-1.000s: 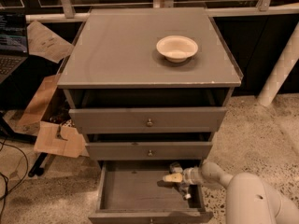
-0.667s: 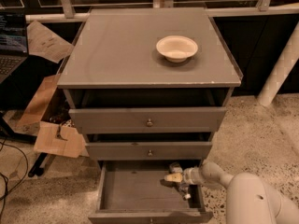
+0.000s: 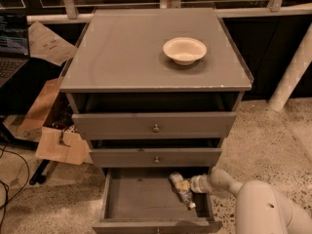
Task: Pick blue plastic bottle from bottom drawer and place on counter
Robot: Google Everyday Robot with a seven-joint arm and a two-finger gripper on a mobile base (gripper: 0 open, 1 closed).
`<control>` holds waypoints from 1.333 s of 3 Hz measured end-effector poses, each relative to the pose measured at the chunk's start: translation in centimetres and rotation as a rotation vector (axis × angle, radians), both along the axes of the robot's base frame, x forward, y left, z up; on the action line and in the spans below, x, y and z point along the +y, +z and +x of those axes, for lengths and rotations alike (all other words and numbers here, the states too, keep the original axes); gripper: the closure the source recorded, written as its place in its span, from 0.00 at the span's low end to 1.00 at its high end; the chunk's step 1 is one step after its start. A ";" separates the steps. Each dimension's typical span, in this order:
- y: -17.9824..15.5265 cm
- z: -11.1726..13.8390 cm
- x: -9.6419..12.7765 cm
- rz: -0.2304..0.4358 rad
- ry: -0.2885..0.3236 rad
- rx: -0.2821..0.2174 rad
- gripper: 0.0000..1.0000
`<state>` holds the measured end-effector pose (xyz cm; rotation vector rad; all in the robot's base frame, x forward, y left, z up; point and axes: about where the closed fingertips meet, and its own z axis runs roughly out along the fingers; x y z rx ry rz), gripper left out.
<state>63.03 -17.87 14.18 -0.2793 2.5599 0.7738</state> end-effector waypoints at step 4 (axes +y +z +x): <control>4.2 -0.9 0.8 0.074 0.084 -0.043 1.00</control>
Offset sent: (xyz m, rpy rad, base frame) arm 0.0000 0.0000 0.0000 0.0000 0.0000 0.0000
